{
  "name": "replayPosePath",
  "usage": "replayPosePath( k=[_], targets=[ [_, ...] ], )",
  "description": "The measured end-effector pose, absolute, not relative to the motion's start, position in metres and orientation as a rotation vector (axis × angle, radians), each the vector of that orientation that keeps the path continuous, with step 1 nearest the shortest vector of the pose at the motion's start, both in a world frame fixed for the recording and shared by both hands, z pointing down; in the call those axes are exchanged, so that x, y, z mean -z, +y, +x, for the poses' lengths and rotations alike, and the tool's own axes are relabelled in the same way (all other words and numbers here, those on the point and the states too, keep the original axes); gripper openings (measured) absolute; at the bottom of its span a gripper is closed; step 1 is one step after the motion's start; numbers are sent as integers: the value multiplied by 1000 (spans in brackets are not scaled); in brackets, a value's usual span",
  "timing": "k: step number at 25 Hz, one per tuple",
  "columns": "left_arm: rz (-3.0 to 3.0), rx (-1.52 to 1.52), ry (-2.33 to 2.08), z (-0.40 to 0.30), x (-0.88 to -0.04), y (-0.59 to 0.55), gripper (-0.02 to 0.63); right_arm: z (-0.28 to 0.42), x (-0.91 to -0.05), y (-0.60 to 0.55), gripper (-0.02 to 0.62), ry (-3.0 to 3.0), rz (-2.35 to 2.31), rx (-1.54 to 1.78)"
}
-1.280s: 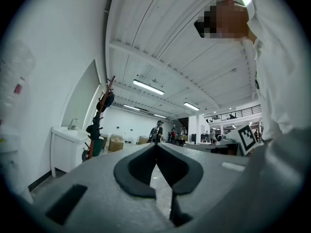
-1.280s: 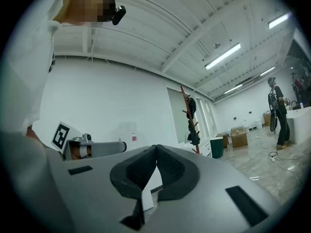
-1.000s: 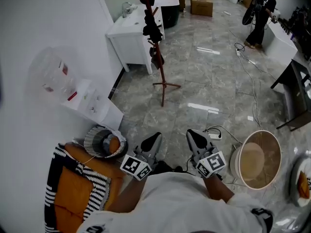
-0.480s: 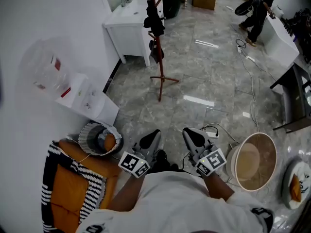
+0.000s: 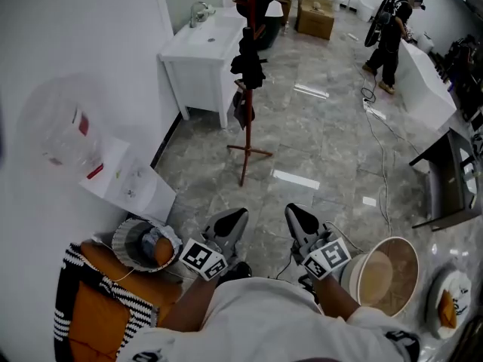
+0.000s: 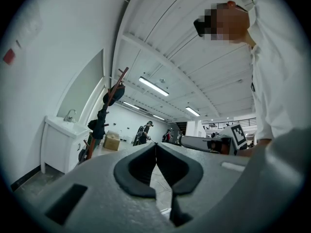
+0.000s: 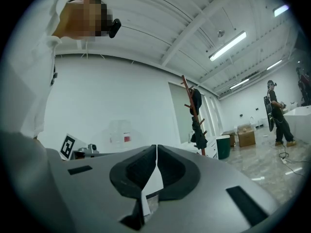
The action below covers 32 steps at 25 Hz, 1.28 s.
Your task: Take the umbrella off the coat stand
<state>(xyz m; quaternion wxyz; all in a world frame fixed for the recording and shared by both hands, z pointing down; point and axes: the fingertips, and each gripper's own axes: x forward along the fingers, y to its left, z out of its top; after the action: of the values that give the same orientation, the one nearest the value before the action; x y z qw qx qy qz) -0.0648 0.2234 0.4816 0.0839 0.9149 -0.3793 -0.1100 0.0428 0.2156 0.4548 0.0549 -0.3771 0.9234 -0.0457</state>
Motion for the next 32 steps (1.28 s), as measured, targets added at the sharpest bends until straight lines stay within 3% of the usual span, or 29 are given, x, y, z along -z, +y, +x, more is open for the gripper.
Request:
replayPosePath(
  k=[12,32],
  targets=[
    [2724,371,-1024,-70,-501,122,17,59,-468,131,15,2782,-1297,171],
    [2499,397,-1374,-51,-485,-124,16,115,-462,-144,15,2835,-932,215]
  ],
)
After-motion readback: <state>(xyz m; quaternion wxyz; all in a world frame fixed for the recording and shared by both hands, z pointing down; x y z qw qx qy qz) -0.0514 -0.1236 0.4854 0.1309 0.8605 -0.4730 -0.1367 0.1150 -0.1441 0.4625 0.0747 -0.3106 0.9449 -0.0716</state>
